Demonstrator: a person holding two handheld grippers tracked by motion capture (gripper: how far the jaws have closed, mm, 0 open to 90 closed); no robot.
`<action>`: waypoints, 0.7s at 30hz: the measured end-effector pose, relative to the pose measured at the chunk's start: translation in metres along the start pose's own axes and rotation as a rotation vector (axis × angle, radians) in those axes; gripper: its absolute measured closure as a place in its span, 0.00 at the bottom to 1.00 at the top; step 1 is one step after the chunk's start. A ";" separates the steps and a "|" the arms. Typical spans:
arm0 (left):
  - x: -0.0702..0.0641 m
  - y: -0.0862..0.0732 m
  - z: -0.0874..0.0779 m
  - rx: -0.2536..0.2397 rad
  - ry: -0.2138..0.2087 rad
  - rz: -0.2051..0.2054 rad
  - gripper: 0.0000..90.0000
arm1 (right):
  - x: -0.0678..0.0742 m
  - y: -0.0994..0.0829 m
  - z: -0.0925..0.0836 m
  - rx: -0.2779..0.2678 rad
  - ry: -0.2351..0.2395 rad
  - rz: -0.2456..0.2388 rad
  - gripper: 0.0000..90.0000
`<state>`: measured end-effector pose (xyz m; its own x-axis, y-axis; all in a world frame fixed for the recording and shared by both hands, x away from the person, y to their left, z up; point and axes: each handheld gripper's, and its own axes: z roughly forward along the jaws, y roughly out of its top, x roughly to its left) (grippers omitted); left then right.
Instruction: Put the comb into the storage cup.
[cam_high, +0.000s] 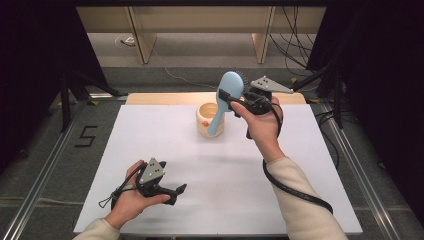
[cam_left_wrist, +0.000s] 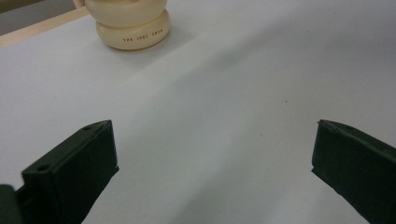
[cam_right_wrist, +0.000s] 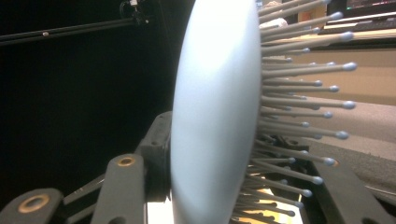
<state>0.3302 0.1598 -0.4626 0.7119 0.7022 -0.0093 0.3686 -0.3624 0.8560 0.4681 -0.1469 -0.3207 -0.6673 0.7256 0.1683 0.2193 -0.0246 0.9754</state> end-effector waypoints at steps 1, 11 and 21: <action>0.000 0.000 0.000 -0.001 0.001 0.000 0.00 | 0.000 0.000 0.000 0.000 0.000 0.002 0.58; 0.000 0.000 0.000 0.000 -0.002 -0.002 0.00 | -0.002 0.004 0.004 -0.005 -0.006 0.006 0.58; 0.000 0.000 0.001 0.000 -0.002 -0.002 0.00 | -0.002 0.007 0.008 -0.002 -0.009 0.009 0.58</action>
<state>0.3305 0.1595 -0.4628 0.7124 0.7016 -0.0119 0.3699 -0.3611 0.8560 0.4766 -0.1434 -0.3154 -0.6590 0.7314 0.1754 0.2236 -0.0322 0.9742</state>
